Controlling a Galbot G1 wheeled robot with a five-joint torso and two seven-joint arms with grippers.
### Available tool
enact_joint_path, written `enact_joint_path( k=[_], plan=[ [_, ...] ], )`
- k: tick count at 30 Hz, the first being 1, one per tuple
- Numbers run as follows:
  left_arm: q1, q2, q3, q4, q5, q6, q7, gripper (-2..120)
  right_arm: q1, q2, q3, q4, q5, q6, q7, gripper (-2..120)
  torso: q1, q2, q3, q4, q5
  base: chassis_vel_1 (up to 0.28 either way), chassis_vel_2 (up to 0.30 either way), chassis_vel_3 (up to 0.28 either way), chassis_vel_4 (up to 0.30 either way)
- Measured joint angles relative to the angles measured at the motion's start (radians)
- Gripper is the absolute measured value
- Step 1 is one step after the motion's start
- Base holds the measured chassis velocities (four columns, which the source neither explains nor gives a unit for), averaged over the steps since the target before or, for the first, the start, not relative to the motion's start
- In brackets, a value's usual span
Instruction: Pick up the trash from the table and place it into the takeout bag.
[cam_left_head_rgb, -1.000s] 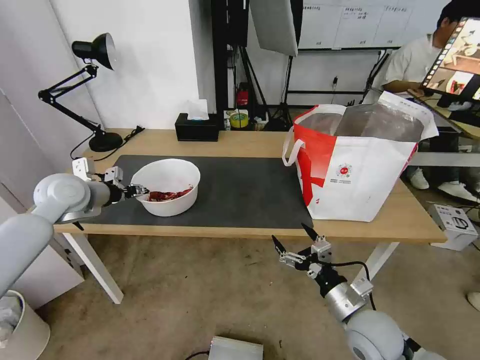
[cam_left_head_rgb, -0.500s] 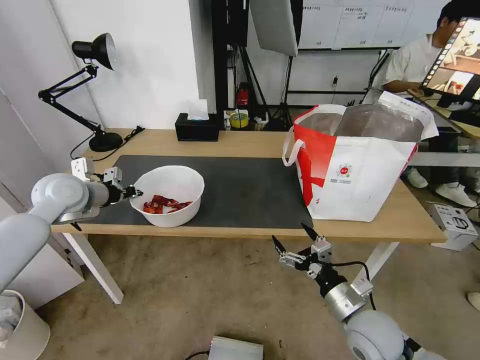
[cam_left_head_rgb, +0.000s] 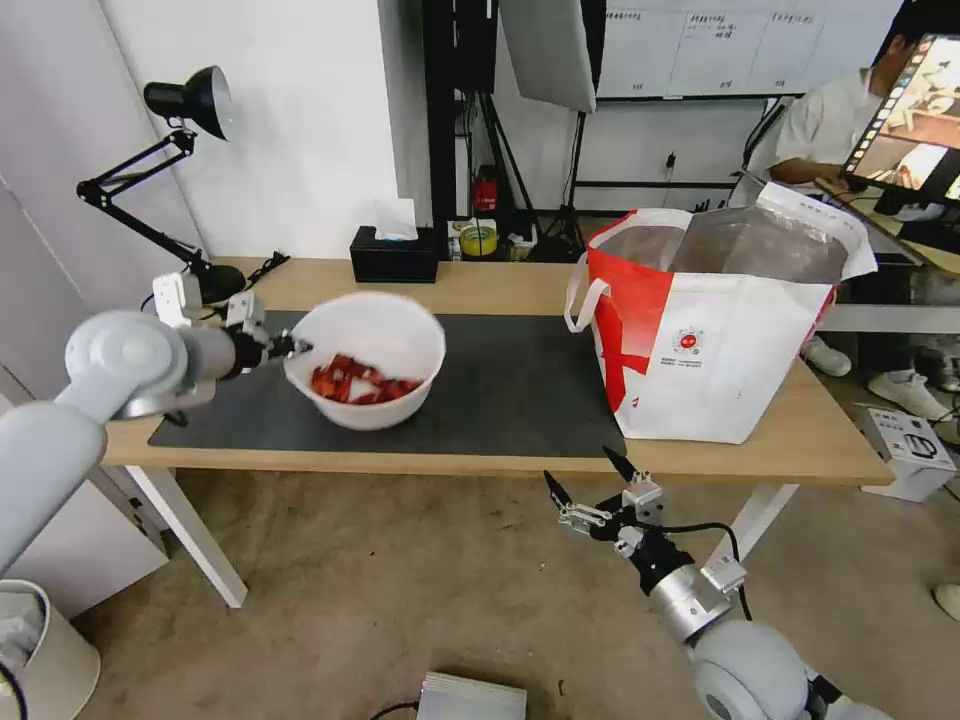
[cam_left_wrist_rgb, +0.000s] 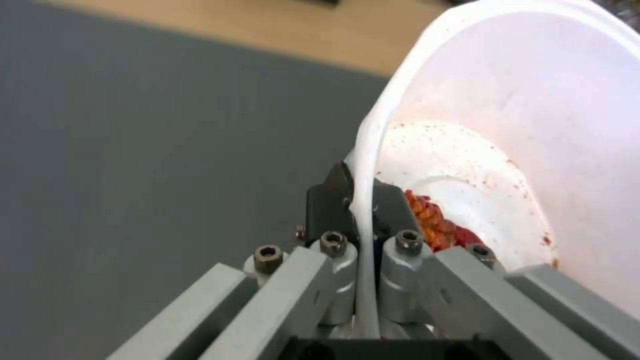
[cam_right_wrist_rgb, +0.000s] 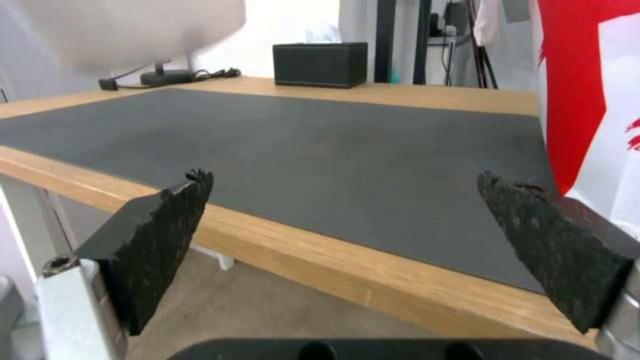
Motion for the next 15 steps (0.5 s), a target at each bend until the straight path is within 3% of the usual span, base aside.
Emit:
enact_joint_path(
  k=[6, 15],
  plan=[
    [-0.119, -0.039, 0.073, -0.002, -0.033, 0.000, -0.025, 0, 0.000, 0.000, 0.000, 0.000, 0.000, 0.000, 0.000, 100, 0.000, 0.000, 0.000, 0.0000, -0.0003, 0.000, 0.000, 0.000, 0.000],
    [-0.207, -0.091, 0.142, 0.015, -0.048, 0.000, -0.059, 0, 0.000, 0.000, 0.000, 0.000, 0.000, 0.000, 0.000, 100, 0.000, 0.000, 0.000, 0.0001, -0.0003, 0.000, 0.000, 0.000, 0.000]
  ],
)
